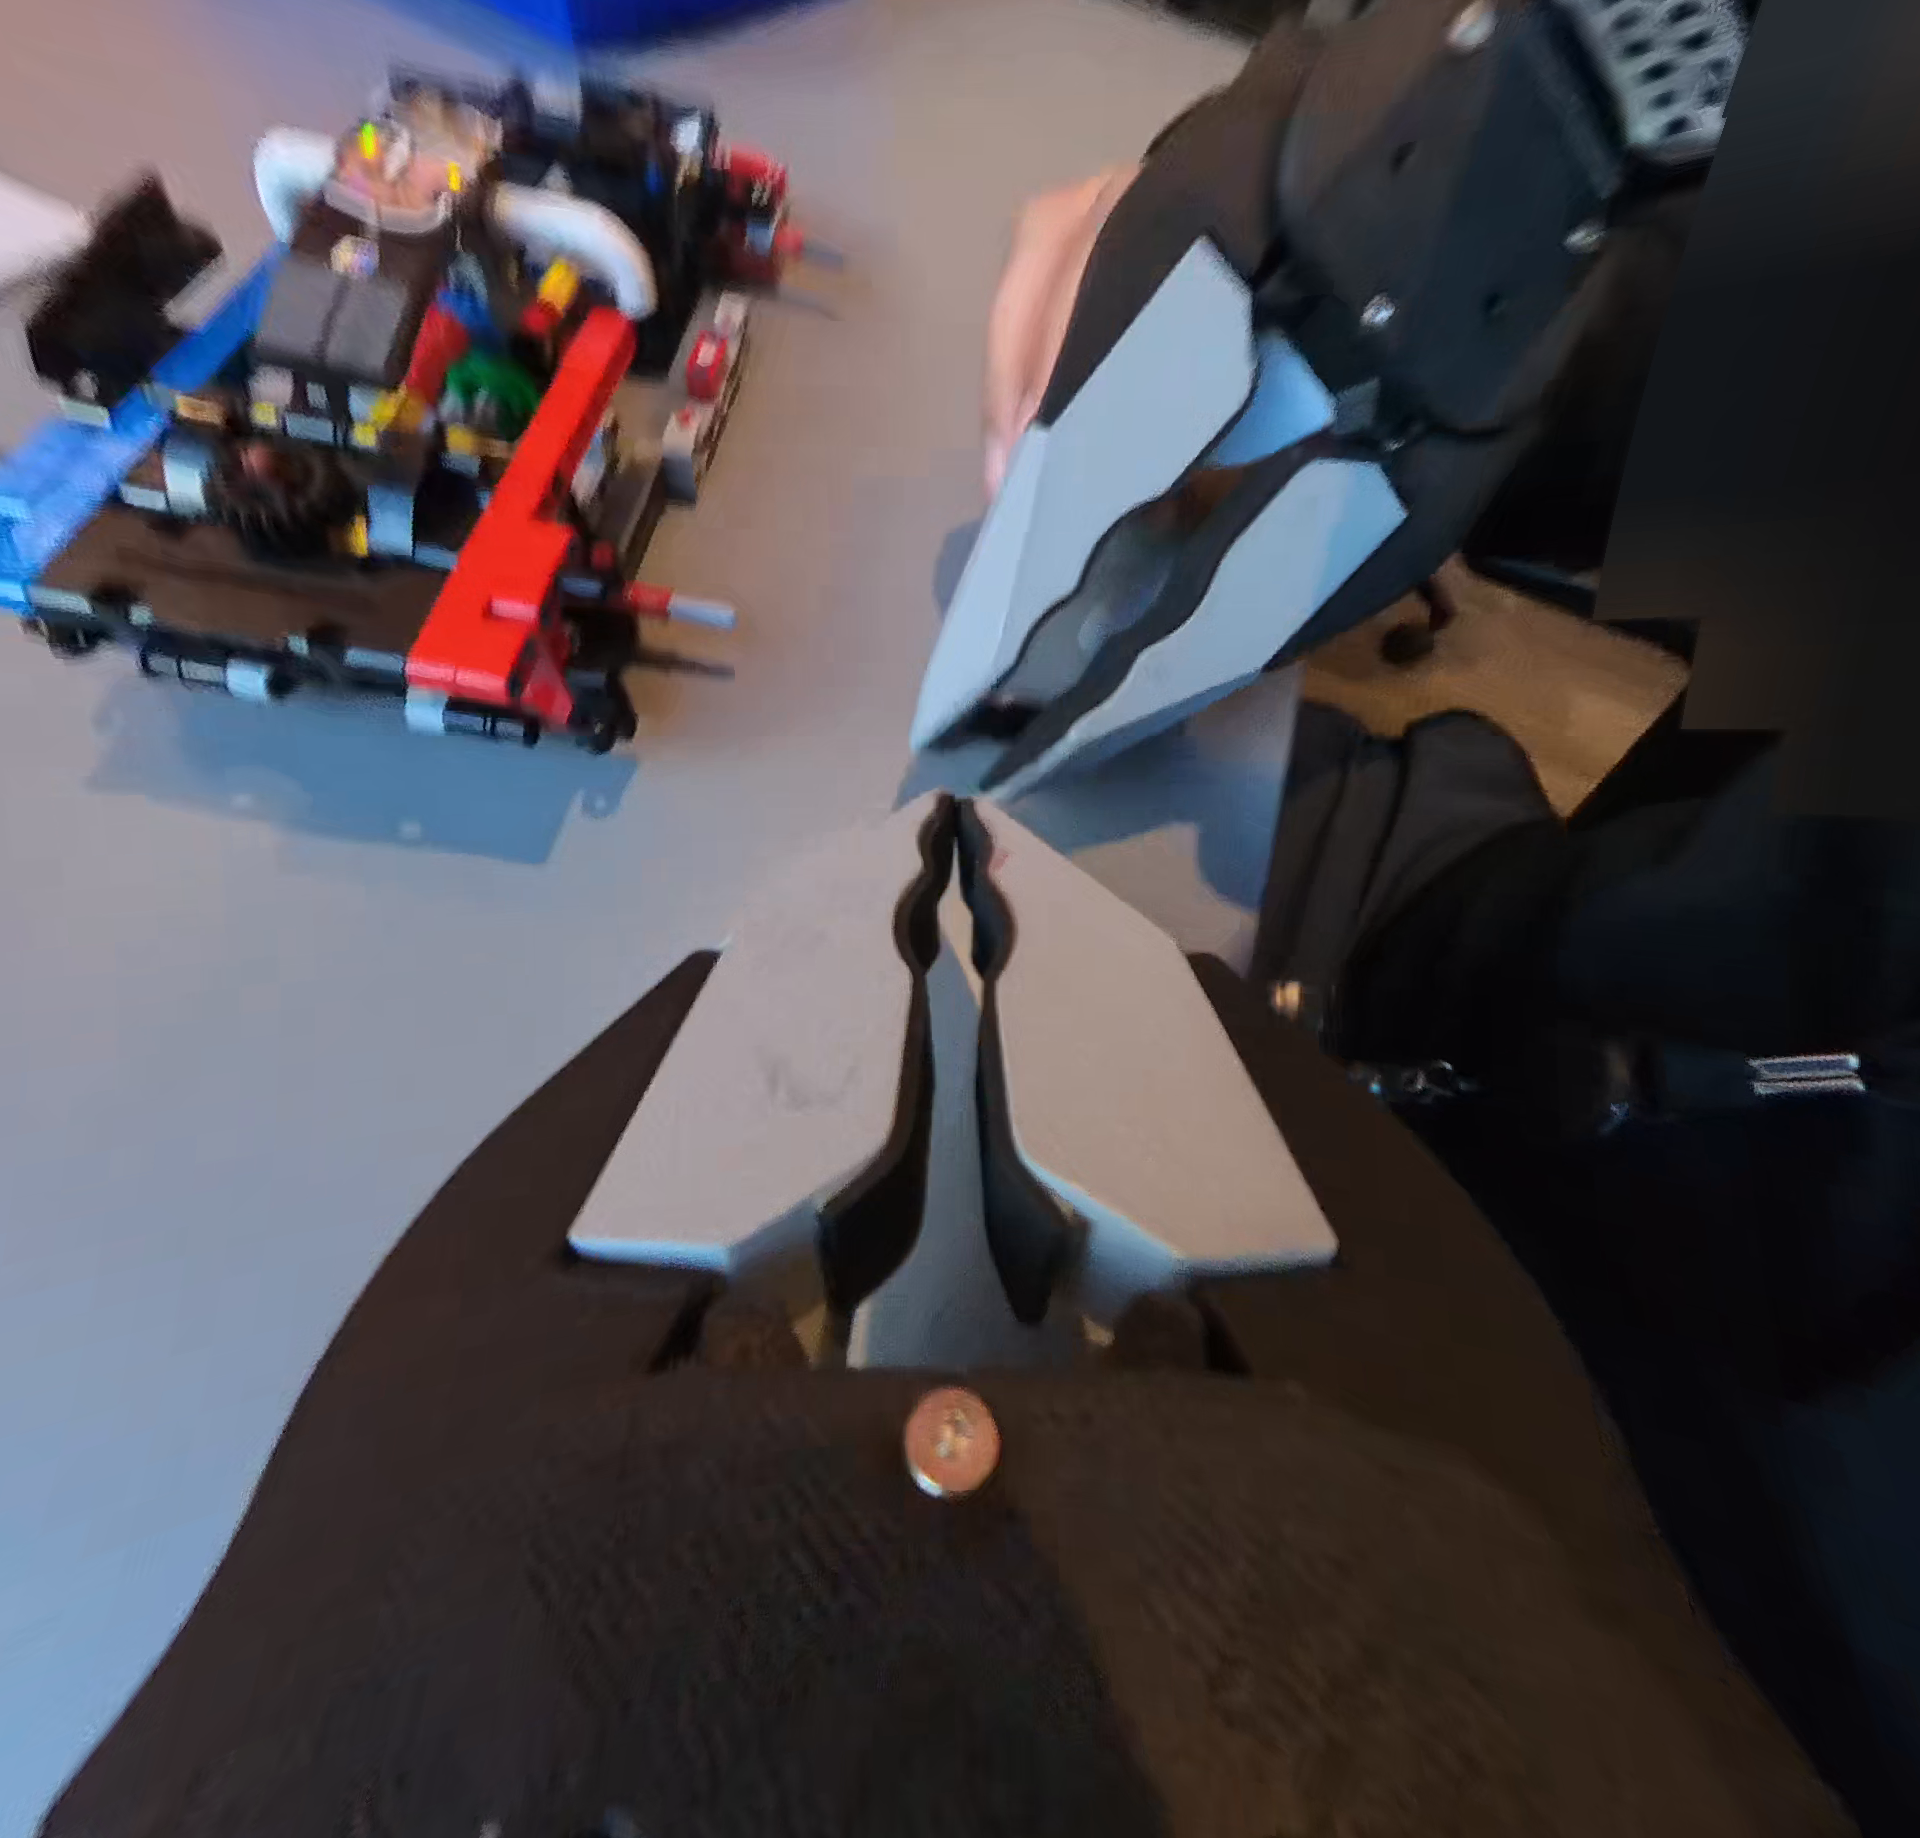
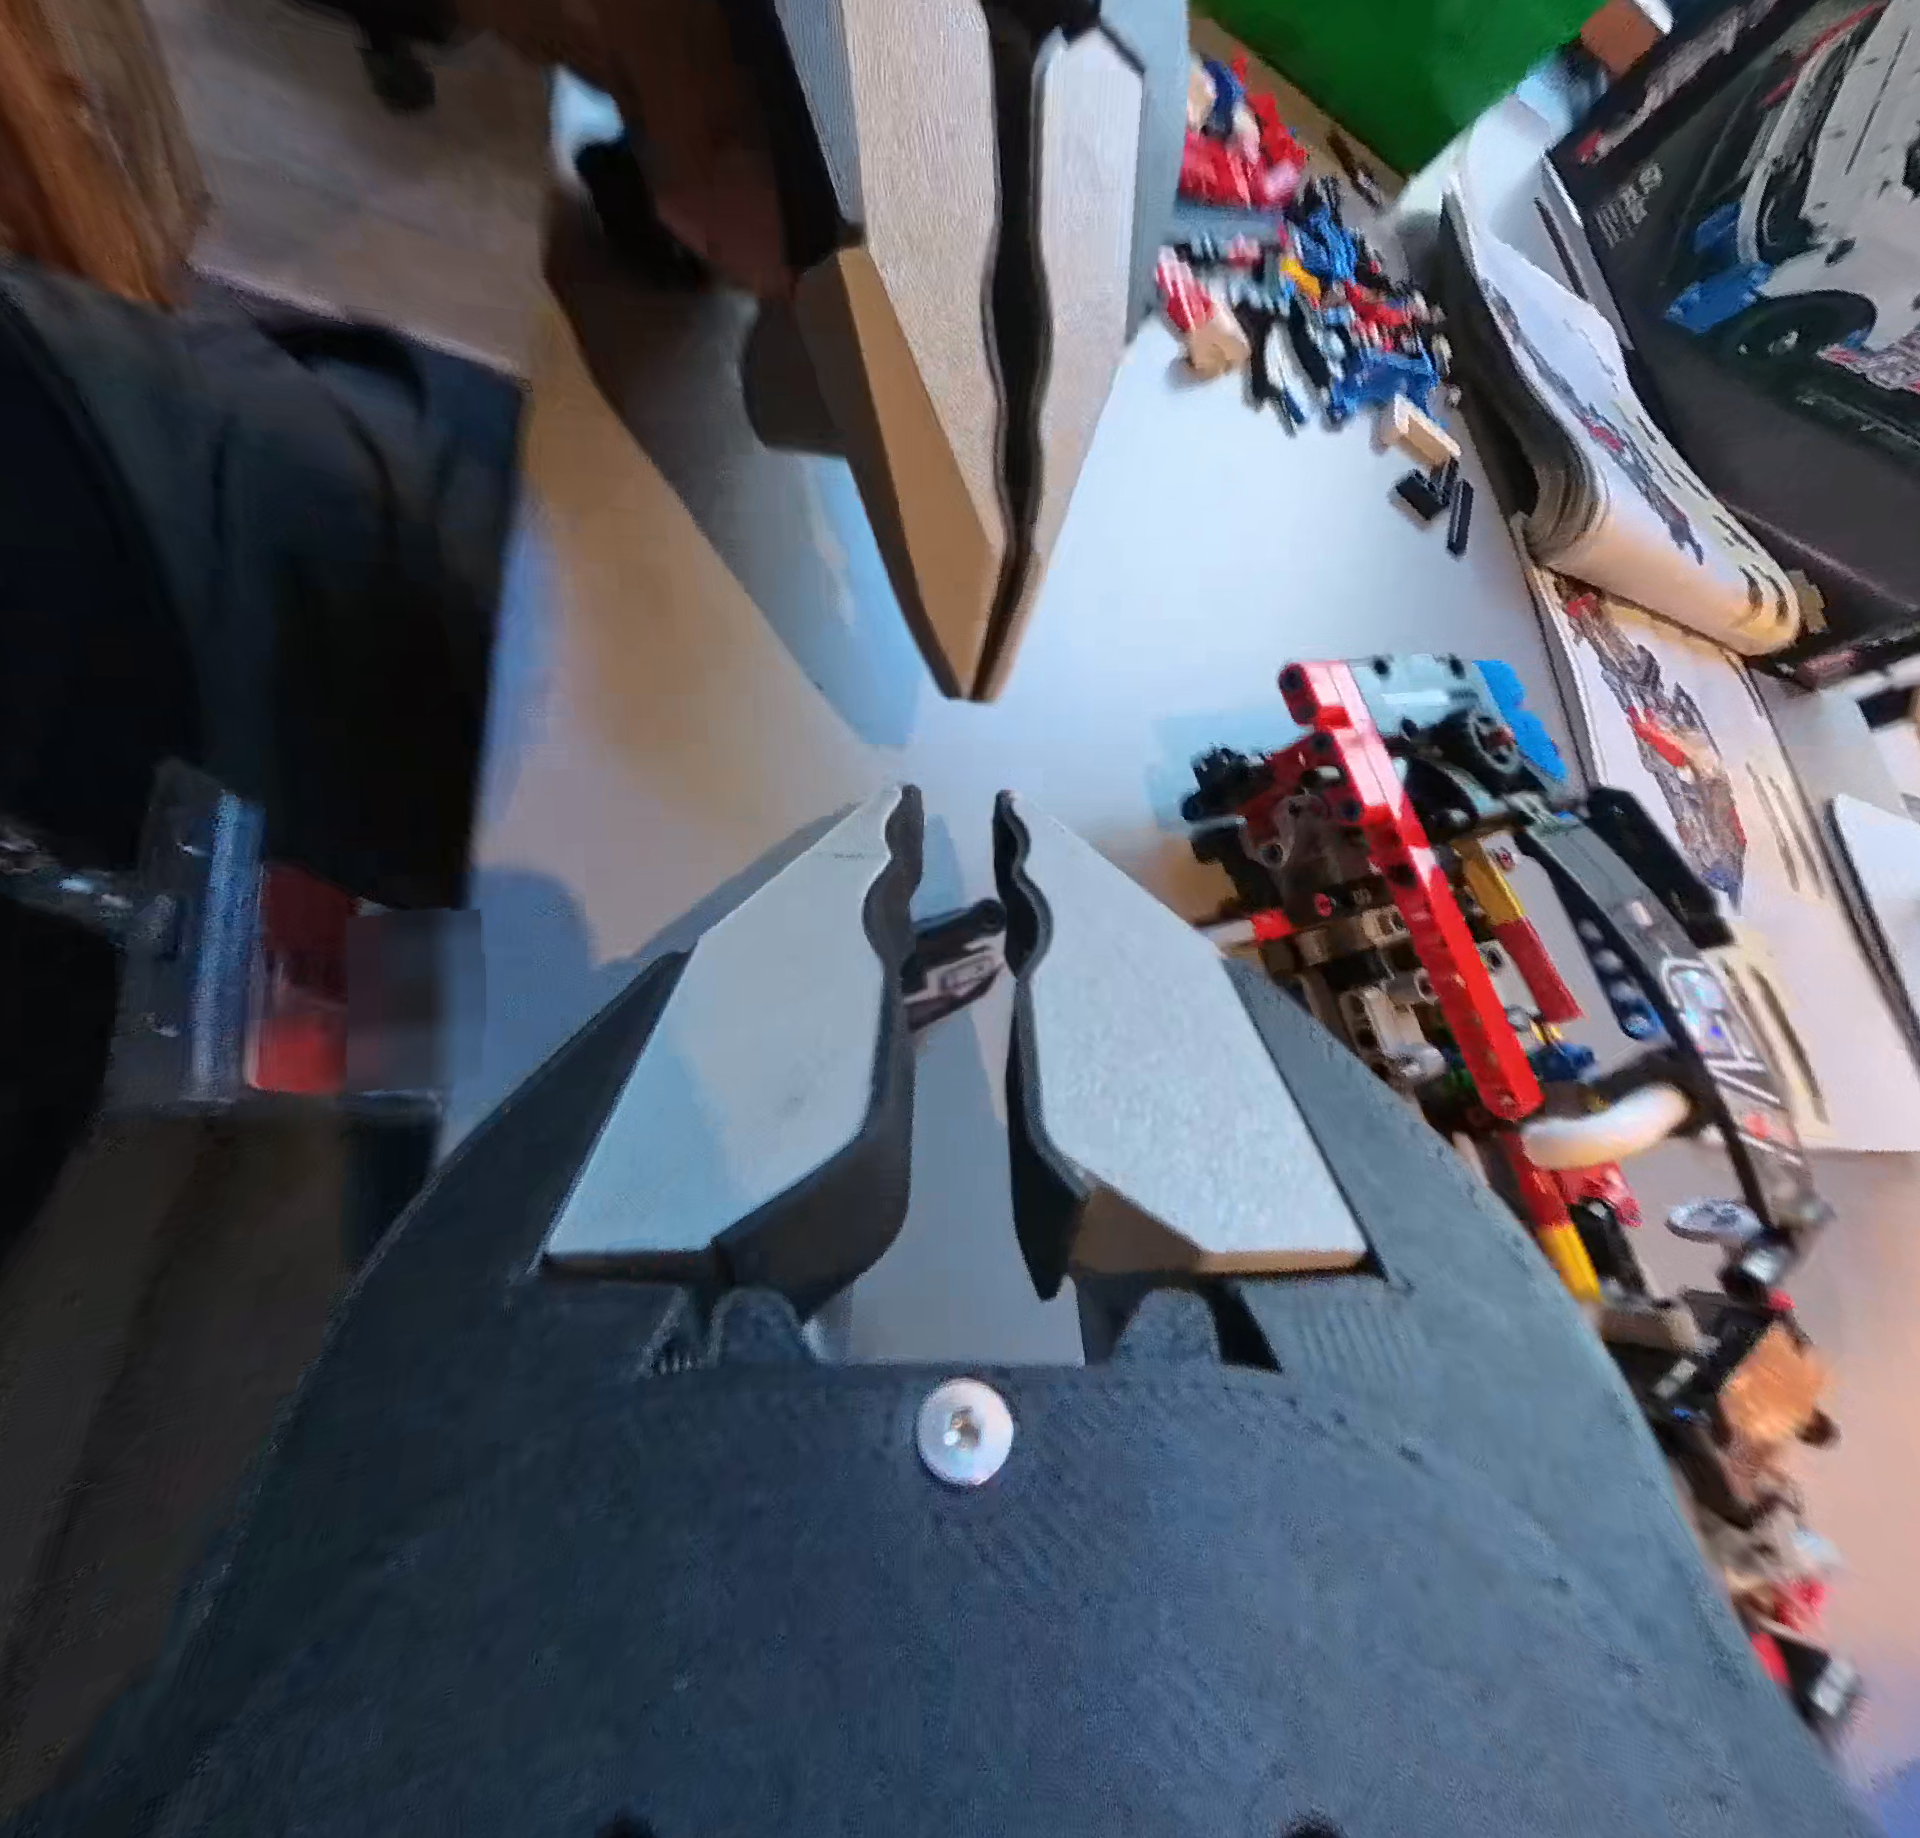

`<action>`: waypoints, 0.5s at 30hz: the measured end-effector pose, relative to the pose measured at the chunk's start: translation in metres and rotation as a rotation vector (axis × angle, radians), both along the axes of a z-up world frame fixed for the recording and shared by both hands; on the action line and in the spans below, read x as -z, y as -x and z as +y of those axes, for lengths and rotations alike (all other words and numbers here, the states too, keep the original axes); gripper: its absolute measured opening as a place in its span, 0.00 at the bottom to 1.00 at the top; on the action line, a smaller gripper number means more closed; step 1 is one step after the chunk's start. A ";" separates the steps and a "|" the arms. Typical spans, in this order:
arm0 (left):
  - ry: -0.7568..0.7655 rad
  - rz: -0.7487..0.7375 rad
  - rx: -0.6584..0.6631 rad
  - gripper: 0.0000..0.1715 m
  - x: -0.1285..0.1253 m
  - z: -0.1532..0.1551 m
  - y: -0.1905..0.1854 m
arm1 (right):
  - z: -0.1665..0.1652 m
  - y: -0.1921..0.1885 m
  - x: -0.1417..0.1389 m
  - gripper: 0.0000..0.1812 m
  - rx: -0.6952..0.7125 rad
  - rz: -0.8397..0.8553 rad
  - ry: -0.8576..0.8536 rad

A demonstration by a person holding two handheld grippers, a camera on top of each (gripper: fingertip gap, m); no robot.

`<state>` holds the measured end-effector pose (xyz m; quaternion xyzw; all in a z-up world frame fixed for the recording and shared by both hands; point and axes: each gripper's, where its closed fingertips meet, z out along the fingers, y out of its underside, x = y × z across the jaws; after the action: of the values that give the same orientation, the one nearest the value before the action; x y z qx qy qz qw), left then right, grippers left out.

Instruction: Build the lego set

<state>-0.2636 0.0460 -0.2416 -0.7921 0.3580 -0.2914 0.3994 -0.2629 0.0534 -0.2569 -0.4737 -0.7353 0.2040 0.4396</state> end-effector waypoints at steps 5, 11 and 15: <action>0.079 0.082 -0.032 0.00 0.017 0.015 0.011 | 0.032 -0.007 0.004 0.07 0.060 0.005 -0.189; 0.132 0.061 -0.013 0.00 0.020 0.015 0.010 | 0.068 -0.058 -0.043 0.12 0.283 0.145 0.049; 0.108 0.112 0.019 0.00 0.024 0.011 0.007 | 0.045 -0.076 -0.039 0.21 0.353 0.183 0.408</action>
<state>-0.2701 0.0570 -0.2654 -0.8241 0.3710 -0.2693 0.3329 -0.1872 0.0988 -0.2176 -0.6527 -0.5426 0.3099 0.4284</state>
